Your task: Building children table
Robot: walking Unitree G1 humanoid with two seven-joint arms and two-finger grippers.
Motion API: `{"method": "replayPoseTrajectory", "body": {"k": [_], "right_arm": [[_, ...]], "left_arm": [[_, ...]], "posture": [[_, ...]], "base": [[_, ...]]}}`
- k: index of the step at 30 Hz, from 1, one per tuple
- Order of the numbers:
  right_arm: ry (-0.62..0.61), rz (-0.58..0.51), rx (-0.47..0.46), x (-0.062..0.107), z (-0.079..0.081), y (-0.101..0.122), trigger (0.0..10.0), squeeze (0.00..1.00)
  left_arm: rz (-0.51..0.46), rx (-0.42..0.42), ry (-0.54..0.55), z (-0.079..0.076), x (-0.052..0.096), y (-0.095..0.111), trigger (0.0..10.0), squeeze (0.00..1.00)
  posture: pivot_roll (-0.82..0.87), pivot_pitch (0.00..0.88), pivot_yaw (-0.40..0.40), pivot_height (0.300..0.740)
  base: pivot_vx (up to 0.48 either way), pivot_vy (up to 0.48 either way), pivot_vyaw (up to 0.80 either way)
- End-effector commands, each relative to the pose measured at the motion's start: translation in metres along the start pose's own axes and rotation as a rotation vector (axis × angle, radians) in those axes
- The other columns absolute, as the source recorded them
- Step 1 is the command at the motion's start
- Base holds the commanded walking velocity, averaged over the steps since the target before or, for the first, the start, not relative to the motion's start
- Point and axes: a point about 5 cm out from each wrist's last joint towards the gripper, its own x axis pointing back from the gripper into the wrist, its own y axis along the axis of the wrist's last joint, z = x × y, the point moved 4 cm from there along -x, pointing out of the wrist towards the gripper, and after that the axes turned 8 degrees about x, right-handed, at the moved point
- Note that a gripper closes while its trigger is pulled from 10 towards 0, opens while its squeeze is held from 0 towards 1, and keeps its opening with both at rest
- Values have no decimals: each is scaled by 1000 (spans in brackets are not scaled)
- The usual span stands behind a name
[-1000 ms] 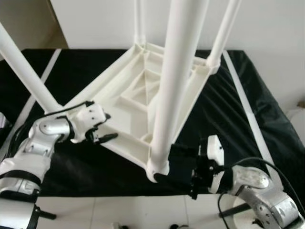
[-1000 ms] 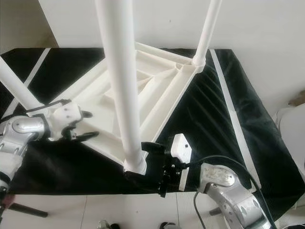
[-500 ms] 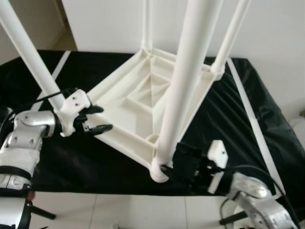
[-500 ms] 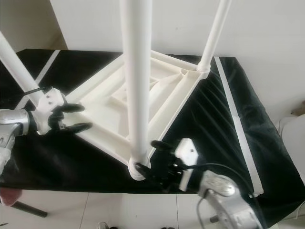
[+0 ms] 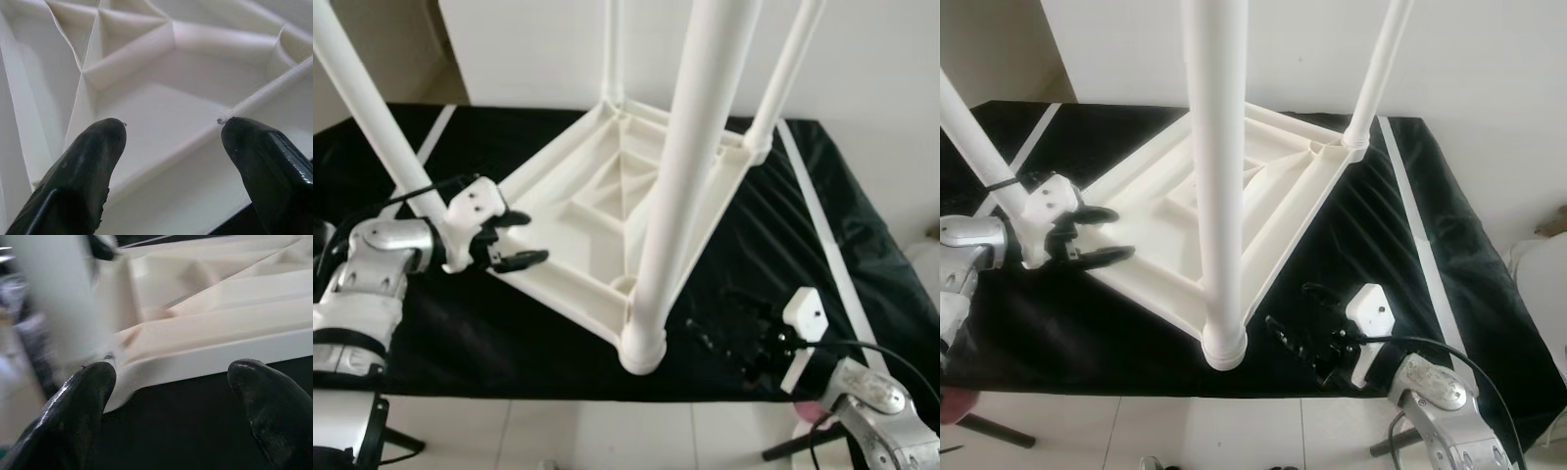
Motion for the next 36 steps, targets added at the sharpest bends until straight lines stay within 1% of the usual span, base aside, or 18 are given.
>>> {"method": "replayPoseTrajectory", "body": {"k": [1, 2, 5, 6, 8, 10, 11, 12, 13, 17, 18, 19, 20, 21, 22, 24, 28, 36], "right_arm": [[110, 5, -41, 1, 17, 1, 10000, 0], [110, 5, -41, 1, 17, 1, 10000, 0], [167, 13, -51, 3, 25, 2, 10000, 0], [167, 13, -51, 3, 25, 2, 10000, 0], [183, 5, -49, 2, 26, 5, 10000, 0], [157, -44, -35, -9, 24, 14, 10000, 0], [157, -44, -35, -9, 24, 14, 10000, 0], [149, -65, -27, -14, 24, 18, 10000, 0], [142, -80, -20, -19, 24, 21, 10000, 0], [141, -88, -16, -24, 25, 23, 10000, 0], [141, -105, -21, -29, 27, 25, 10000, 0], [145, -118, -32, -34, 29, 27, 10000, 0], [145, -118, -32, -34, 29, 27, 10000, 0], [155, -131, -41, -38, 32, 28, 10000, 0], [155, -131, -41, -38, 32, 28, 10000, 0], [172, -138, -53, -42, 37, 28, 10000, 0], [212, -146, -75, -46, 47, 28, 10000, 0], [131, -164, -67, -58, 37, 29, 10000, 0]], "left_arm": [[69, -49, 137, 12, 2, -11, 10000, 0], [69, -49, 137, 12, 2, -11, 10000, 0], [169, -93, 114, 9, 4, -26, 10000, 0], [169, -93, 114, 9, 4, -26, 10000, 0], [224, -121, 124, 11, 5, -33, 10000, 0], [273, -194, 160, 16, 6, -35, 10000, 0], [273, -194, 160, 16, 6, -35, 10000, 0], [289, -234, 183, 19, 6, -35, 10000, 0], [286, -258, 209, 22, 6, -33, 10000, 0], [276, -277, 234, 25, 6, -30, 10000, 0], [247, -285, 268, 30, 5, -23, 10000, 0], [221, -286, 302, 35, 5, -17, 10000, 0], [221, -286, 302, 35, 5, -17, 10000, 0], [189, -278, 337, 39, 6, -11, 10000, 0], [189, -278, 337, 39, 6, -11, 10000, 0], [149, -262, 386, 46, 8, -4, 10000, 0], [149, -261, 435, 53, 11, -4, 10000, 0], [156, -261, 469, 56, 8, -5, 10000, 0]], "posture": [[-135, 126, 25, 740], [-135, 126, 25, 740], [-141, 131, 33, 740], [-141, 131, 33, 740], [-141, 133, 33, 740], [-137, 137, 33, 740], [-137, 137, 33, 740], [-137, 139, 33, 740], [-133, 139, 33, 740], [-132, 140, 31, 740], [-124, 142, 30, 740], [-122, 142, 31, 740], [-122, 142, 31, 740], [-119, 144, 31, 740], [-119, 144, 31, 740], [-115, 144, 32, 740], [-114, 145, 33, 740], [-115, 145, 30, 740]], "base": [[0, 0, 0], [0, 0, 0], [0, 0, 0], [0, 0, 0], [0, 0, 0], [0, 0, 0], [0, 0, 0], [0, 0, 0], [0, 0, 0], [0, 0, 0], [0, 0, 0], [0, 0, 0], [0, 0, 0], [0, 0, 0], [0, 0, 0], [0, 0, 0], [0, 0, 0], [0, 0, 0]]}}
